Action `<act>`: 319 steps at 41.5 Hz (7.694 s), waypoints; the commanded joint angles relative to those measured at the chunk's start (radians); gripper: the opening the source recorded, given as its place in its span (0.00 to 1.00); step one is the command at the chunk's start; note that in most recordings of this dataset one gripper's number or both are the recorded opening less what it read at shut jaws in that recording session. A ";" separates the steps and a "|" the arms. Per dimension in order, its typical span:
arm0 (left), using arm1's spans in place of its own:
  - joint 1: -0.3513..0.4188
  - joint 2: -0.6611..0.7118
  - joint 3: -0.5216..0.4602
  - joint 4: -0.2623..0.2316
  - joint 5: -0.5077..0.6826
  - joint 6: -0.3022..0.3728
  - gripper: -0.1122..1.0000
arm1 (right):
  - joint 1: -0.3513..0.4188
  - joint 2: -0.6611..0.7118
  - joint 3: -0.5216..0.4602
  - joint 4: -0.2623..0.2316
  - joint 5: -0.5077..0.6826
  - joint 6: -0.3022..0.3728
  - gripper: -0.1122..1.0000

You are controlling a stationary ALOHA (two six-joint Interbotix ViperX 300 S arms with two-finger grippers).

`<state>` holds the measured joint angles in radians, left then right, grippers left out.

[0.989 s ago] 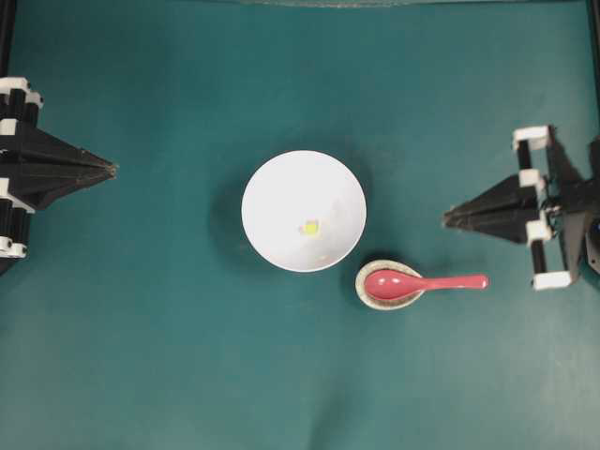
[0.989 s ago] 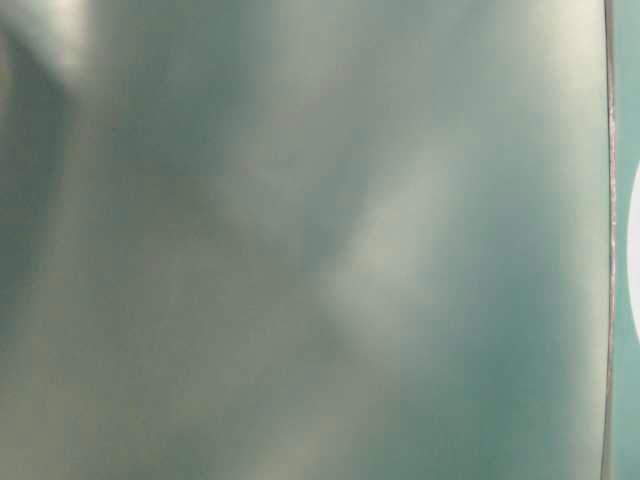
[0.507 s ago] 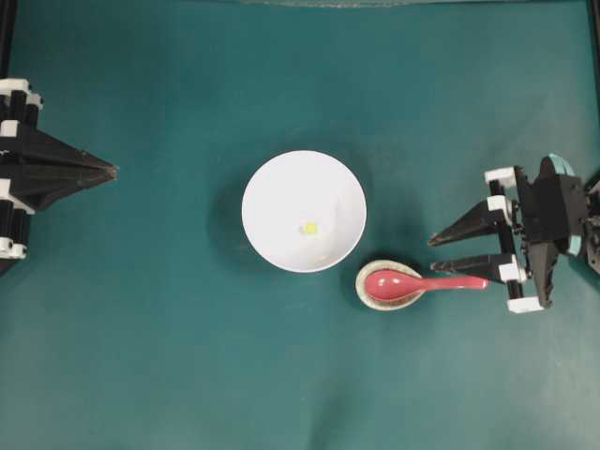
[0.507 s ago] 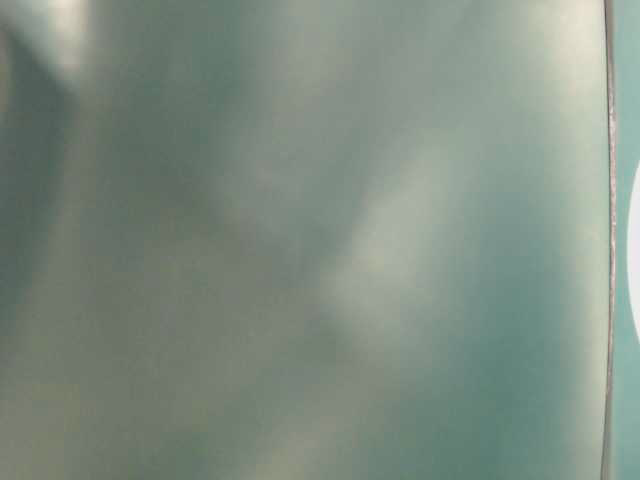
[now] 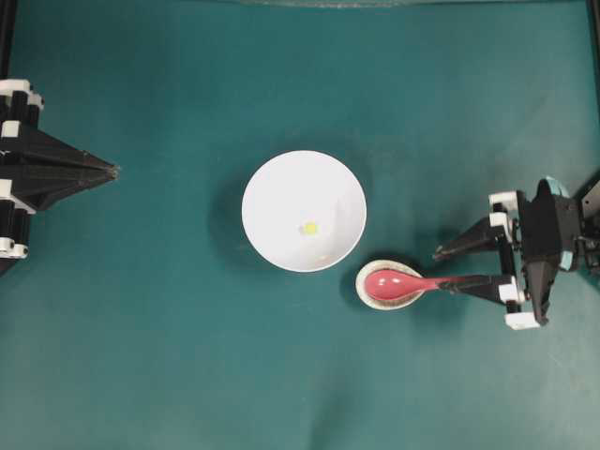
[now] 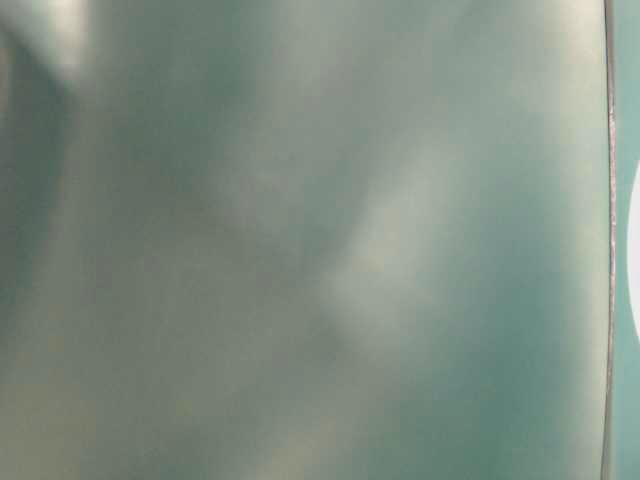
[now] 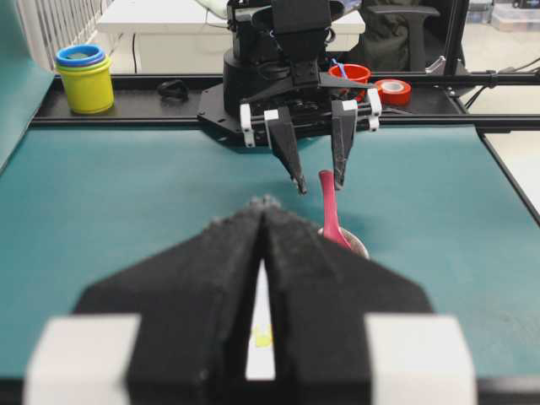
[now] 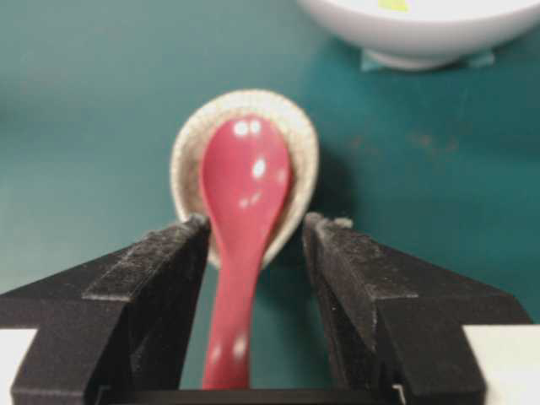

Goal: Scoop the yellow hexagonal prism block from the bowl with a spoon using the right arm.
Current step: 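Close the right gripper on the red spoon handle and lift it, then carry the spoon over the white bowl and lower it inside, then push the spoon bowl under the yellow block inside the bowl, then lift the spoon with the yellow block up and out of the bowl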

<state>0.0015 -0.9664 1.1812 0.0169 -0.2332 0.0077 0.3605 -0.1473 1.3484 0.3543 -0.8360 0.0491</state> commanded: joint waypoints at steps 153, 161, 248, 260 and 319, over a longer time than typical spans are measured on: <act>0.000 0.035 -0.012 0.002 -0.054 0.002 0.10 | -0.523 0.112 -0.986 -0.057 1.712 -0.225 0.30; 0.000 0.035 -0.012 0.002 -0.054 0.002 0.10 | -0.522 0.123 -0.985 -0.058 1.721 -0.225 0.30; -0.002 0.052 -0.011 0.002 -0.066 0.000 0.10 | -0.515 0.187 -1.014 -0.058 1.387 -0.225 0.30; -0.002 0.052 -0.011 0.002 -0.066 0.000 0.10 | -0.515 0.156 -0.999 -0.052 1.374 -0.224 0.30; -0.002 0.041 -0.012 0.003 -0.078 0.000 0.10 | -0.494 -0.291 -0.692 -0.023 0.956 -0.221 0.30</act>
<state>0.0000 -0.9281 1.1812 0.0169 -0.3007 0.0046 -0.1350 -0.4264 0.6688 0.3283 0.1166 -0.1718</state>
